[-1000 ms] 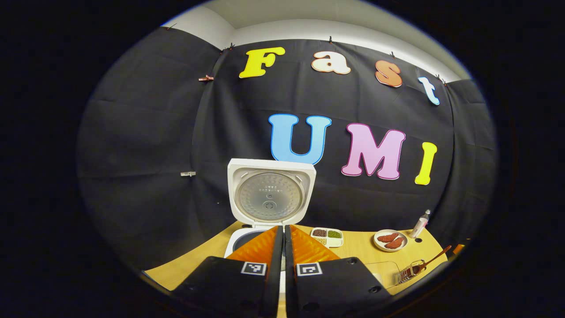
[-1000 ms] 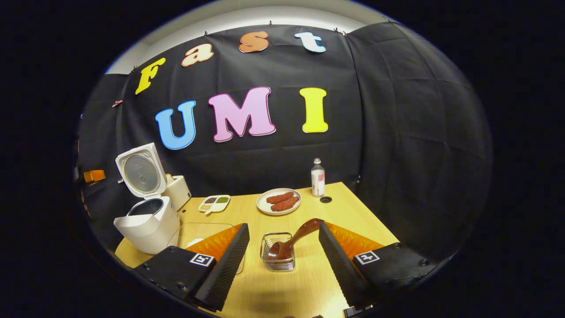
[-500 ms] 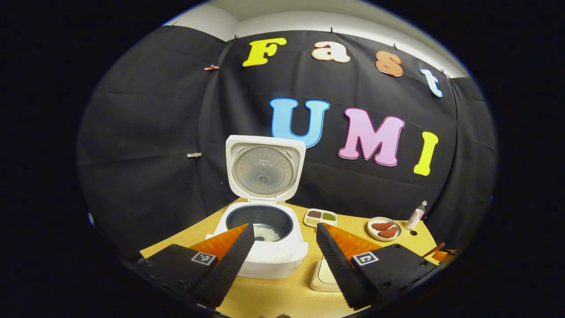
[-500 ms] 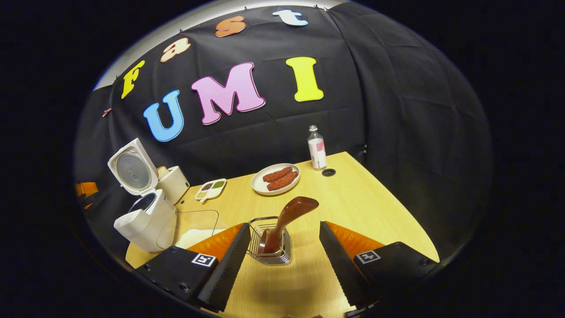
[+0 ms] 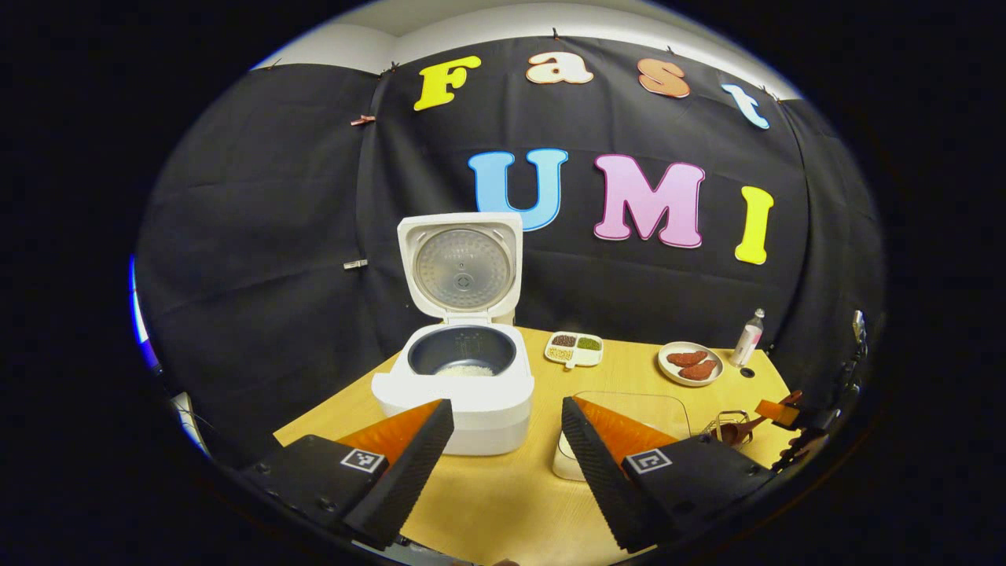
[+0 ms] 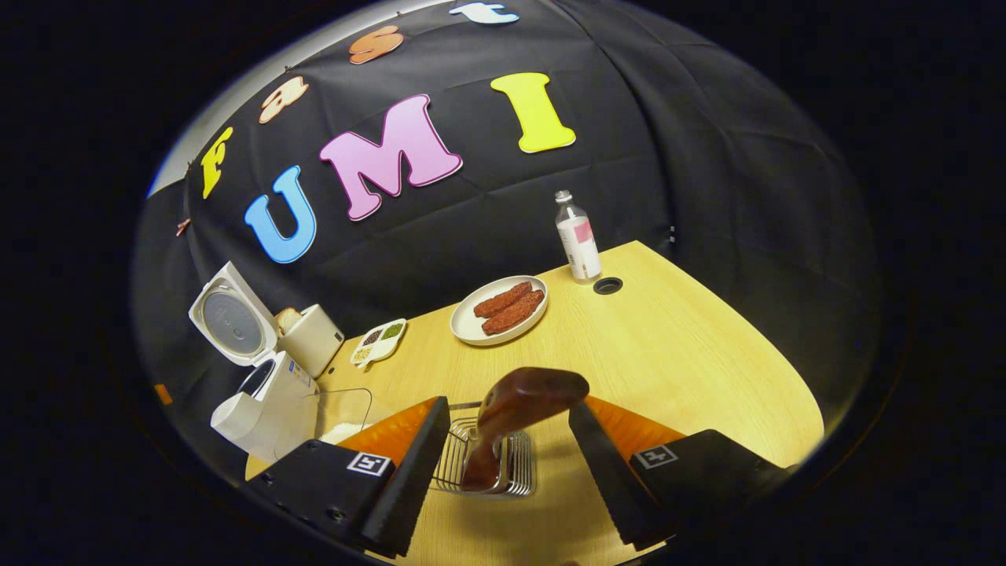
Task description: Close the left gripper, press the button to open the rice cooker; take a wooden spoon from the chopstick holder with the right hand, scoop a spoonful of rice and pour it into the rice cooker, then put the wooden spoon back into the chopstick holder.
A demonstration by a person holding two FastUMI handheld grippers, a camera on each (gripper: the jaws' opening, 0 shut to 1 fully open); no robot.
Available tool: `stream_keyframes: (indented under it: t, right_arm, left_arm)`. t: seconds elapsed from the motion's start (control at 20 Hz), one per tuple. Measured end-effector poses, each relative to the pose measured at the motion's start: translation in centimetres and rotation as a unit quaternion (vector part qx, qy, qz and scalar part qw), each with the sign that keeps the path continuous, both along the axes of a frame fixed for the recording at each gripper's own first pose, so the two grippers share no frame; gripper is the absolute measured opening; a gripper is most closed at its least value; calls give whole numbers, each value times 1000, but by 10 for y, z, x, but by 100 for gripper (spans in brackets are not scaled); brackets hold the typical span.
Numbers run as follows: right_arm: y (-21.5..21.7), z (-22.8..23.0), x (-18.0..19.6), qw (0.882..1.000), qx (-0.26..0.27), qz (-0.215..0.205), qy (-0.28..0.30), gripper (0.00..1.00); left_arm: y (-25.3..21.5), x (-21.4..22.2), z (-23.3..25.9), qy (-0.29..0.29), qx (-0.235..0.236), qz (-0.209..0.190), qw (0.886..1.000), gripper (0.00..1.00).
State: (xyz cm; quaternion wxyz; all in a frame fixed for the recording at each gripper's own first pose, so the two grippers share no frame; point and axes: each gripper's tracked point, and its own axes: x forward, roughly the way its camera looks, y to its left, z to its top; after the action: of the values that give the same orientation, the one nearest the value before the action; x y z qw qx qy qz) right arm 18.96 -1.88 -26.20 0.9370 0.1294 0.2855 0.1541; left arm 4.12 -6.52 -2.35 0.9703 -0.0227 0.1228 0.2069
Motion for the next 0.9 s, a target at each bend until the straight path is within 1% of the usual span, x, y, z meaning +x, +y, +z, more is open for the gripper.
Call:
stream_keyframes:
  t: [0.15,0.2,0.25,0.3,0.35,0.4,0.55,0.6,0.65,0.7,0.75,0.8,0.85,0.9]
  right_arm:
    - [14,-4,8,1000,14,10,0,84]
    - [18,-5,10,1000,14,10,-4,72]
    - [20,-5,13,1000,15,9,-8,58]
    - [24,-5,13,1000,18,11,-7,50]
    - [28,-7,12,1000,20,13,-3,56]
    - [29,-9,11,1000,21,16,2,48]
    - [30,-13,11,1000,17,18,5,48]
    - [26,-10,12,1000,9,12,5,48]
    - [21,-18,26,1000,-6,-5,-3,48]
    - [23,-16,23,1000,-5,-4,-2,37]
    - [23,-11,12,1000,-7,-7,2,27]
    - [20,-15,13,1000,-6,-12,9,22]
    - [21,-13,13,1000,-5,-17,15,25]
    - [23,-13,12,1000,-3,-18,18,24]
  left_arm:
    - [-7,-9,-13,20,2,2,1000,95]
    - [-7,-11,-16,24,7,4,1000,95]
    - [-7,-11,-17,26,9,3,1000,96]
    - [-9,-9,-18,29,8,2,1000,96]
    - [-10,-7,-19,30,5,1,1000,96]
    - [-10,-6,-18,29,2,1,1000,96]
    - [-15,1,-17,28,0,-9,1000,96]
    - [-15,3,-17,29,4,-14,999,96]
    - [-16,4,-18,32,7,-20,999,96]
    - [-16,4,-20,35,10,-27,999,96]
    - [-17,5,-23,39,11,-33,999,96]
    - [-16,5,-26,44,10,-38,998,96]
    - [-16,6,-28,46,7,-44,998,96]
    - [-17,9,-30,47,4,-50,998,96]
